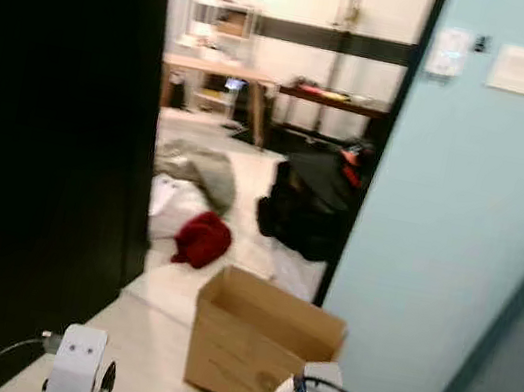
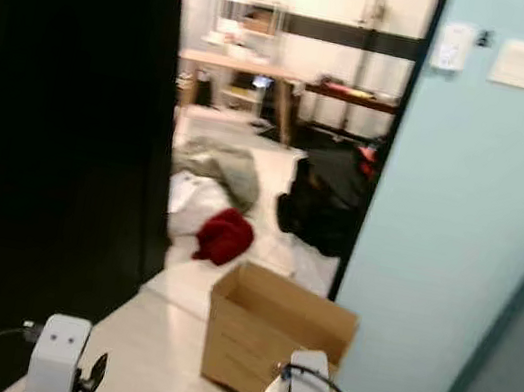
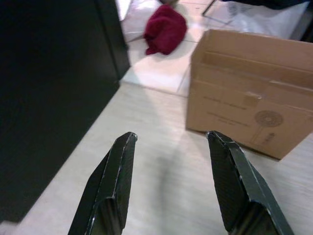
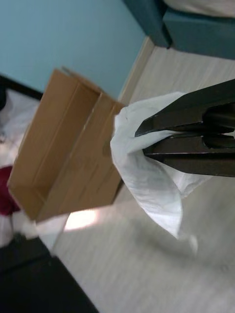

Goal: Clean up the room

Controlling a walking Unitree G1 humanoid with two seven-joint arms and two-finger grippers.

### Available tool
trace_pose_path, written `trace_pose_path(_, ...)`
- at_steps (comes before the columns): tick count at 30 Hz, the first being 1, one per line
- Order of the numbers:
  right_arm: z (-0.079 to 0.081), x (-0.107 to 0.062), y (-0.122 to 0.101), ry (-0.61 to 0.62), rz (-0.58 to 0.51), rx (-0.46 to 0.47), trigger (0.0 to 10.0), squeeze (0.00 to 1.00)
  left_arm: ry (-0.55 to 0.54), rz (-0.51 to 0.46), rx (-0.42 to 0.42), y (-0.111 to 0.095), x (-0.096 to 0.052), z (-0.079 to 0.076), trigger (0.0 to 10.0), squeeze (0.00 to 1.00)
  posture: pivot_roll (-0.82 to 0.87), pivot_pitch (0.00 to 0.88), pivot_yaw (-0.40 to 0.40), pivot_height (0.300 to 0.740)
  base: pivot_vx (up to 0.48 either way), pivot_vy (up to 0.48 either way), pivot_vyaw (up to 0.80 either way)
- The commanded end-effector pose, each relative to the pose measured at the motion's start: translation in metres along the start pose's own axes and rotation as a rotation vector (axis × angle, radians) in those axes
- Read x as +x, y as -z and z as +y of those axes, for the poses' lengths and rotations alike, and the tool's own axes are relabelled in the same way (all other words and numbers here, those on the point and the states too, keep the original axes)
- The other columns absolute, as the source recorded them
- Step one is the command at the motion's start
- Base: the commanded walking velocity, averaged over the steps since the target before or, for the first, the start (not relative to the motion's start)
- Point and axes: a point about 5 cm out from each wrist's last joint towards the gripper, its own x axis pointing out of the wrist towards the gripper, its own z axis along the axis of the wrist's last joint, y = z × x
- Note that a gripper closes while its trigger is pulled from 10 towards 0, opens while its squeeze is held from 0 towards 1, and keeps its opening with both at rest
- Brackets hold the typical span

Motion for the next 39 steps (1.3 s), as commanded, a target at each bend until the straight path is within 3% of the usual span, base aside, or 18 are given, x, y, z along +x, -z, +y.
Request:
trace_pose_path(1, -0.0033, -0.0007, 0.0027, 0.011, 0.014, 0.005, 10.0, 0.0, 0.007, 0.014, 0.006, 0.0034, -0.0015, -0.0017, 10.0, 0.0, -0.04, 0.037, -0.01, 0.74, 0.3, 0.0, 0.0)
trace_pose_path(22, -0.0036, -0.0013, 0.0031, 0.024, 0.014, 0.02, 10.0, 0.0, 0.013, 0.015, 0.006, 0.0025, -0.0008, -0.001, 10.0, 0.0, -0.04, 0.04, -0.001, 0.74, 0.298, 0.0, 0.0)
trace_pose_path(31, -0.0041, -0.0016, 0.0035, 0.023, 0.016, 0.015, 10.0, 0.0, 0.016, 0.014, 0.004, 0.0022, -0.0003, -0.0019, 10.0, 0.0, -0.04, 0.043, 0.0, 0.74, 0.294, 0.0, -0.76)
trace_pose_path(39, -0.0041, -0.0018, 0.0032, 0.028, 0.015, 0.015, 10.0, 0.0, 0.02, 0.017, 0.004, 0.0027, -0.0003, -0.0022, 10.0, 0.0, -0.05, 0.048, 0.007, 0.74, 0.287, 0.0, 0.0)
